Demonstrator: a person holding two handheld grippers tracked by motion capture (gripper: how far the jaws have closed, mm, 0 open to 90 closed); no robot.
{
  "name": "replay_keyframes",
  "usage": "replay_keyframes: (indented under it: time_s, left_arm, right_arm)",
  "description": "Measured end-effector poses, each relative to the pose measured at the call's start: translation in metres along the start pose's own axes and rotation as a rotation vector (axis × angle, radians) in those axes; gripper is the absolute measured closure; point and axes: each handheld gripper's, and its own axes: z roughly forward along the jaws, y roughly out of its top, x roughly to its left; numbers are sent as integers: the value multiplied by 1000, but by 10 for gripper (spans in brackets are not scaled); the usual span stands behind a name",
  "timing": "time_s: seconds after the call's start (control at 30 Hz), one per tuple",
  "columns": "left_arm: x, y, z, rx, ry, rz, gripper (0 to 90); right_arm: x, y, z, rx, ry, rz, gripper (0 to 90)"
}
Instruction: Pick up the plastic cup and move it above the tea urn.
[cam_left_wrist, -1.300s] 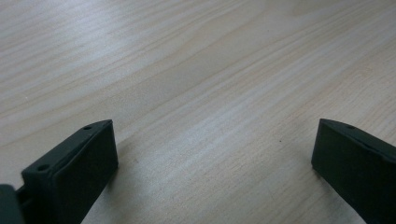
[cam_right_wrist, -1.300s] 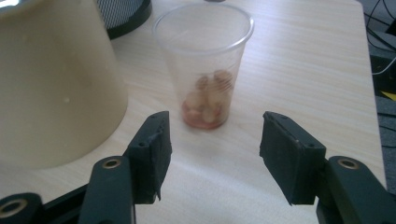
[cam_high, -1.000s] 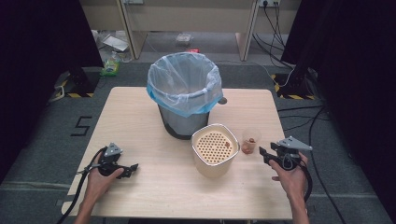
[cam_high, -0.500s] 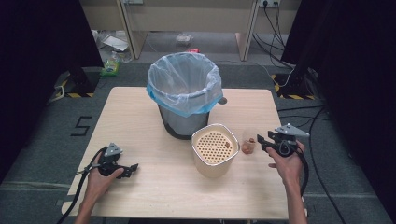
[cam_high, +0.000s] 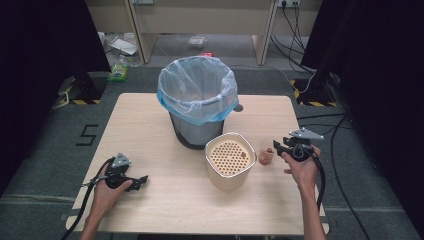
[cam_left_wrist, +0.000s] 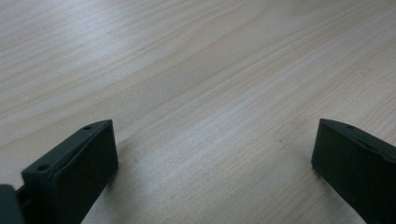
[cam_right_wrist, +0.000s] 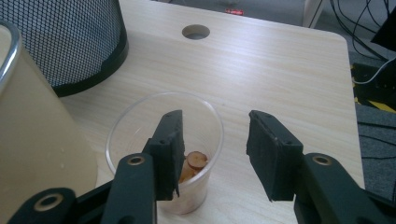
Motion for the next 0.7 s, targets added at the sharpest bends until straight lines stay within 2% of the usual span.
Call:
replay_keyframes:
  time_s: [0.27, 0.5, 0.6, 0.63, 0.7]
  left_arm:
    - [0, 0, 0, 0, 0, 0, 0]
    - [0, 0, 0, 0, 0, 0, 0]
    - [0, 0, 0, 0, 0, 0, 0]
    - [0, 0, 0, 0, 0, 0, 0]
    - [0, 0, 0, 0, 0, 0, 0]
  right_arm:
    - [-4, -3, 10, 28, -6, -6, 635]
    - [-3, -8, 16, 55, 10, -9, 680]
    - [-1, -10, 19, 73, 12, -7, 718]
    - [0, -11, 19, 73, 11, -21, 771]
    - [0, -11, 19, 71, 15, -32, 797]
